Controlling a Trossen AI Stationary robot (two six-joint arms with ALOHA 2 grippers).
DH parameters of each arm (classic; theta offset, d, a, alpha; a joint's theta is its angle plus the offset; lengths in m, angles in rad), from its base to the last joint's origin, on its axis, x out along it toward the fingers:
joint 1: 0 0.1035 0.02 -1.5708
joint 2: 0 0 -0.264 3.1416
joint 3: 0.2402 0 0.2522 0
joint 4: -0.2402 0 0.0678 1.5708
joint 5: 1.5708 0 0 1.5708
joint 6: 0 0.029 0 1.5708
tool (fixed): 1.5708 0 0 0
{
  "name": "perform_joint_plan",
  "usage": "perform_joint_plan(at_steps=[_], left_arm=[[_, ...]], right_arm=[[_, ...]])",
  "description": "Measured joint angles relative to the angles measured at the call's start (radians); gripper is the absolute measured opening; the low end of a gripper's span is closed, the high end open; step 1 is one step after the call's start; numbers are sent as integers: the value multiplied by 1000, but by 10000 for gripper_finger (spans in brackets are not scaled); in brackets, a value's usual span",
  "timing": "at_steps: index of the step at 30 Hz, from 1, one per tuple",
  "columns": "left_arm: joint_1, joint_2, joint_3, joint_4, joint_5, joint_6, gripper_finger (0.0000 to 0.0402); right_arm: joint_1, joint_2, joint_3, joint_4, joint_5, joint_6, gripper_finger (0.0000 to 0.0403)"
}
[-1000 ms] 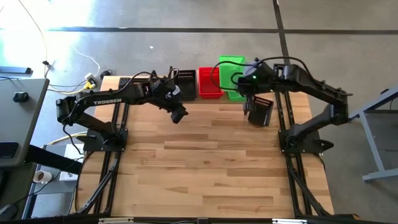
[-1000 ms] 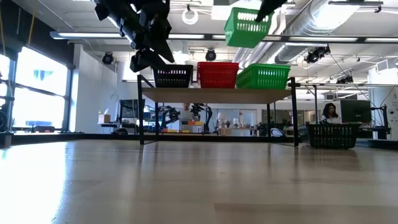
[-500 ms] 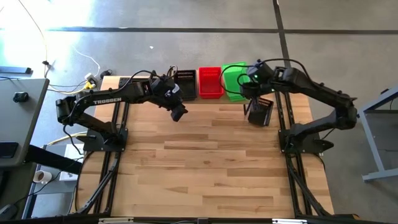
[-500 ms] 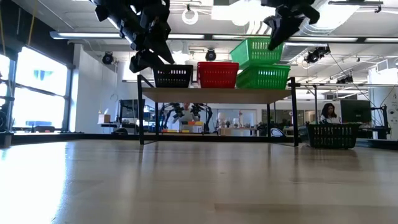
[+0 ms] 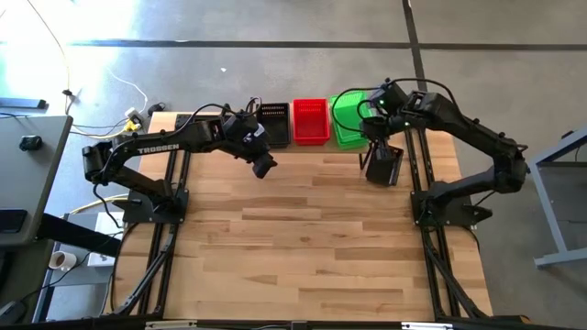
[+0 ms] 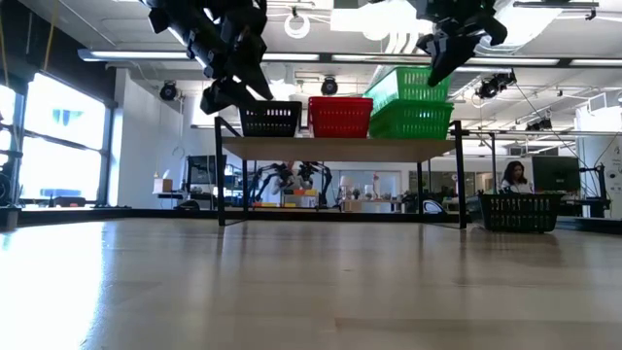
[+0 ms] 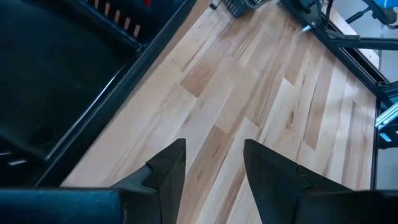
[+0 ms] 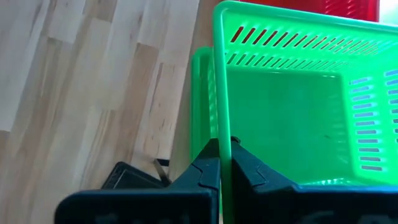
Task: Stack baskets on shelf by color
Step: Stack the green bin on the stacked green bins on the shelf
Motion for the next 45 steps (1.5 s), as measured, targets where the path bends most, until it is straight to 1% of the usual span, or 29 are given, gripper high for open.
perform_joint_plan(at_steps=[7,15,22,27,38,41,45], left_arm=[[0,0,0,0,-35,-1,154],[-2,0,0,0,-48,-1,154],[-1,0,0,-1,-48,-1,154],[-1,0,0,-1,-48,-1,154],[-1,0,0,-3,-47,-1,154],[-1,0,0,-4,-47,-1,154],[-1,0,0,-4,-47,-1,154]], right_arm=[[-22,4,0,-8,-32,21,0],[-22,44,1,-6,-29,53,0],[-21,58,1,38,-17,182,0],[-21,63,1,39,9,257,0],[-20,92,1,39,9,269,1],[-20,91,1,38,9,269,9],[-20,90,1,37,9,269,44]])
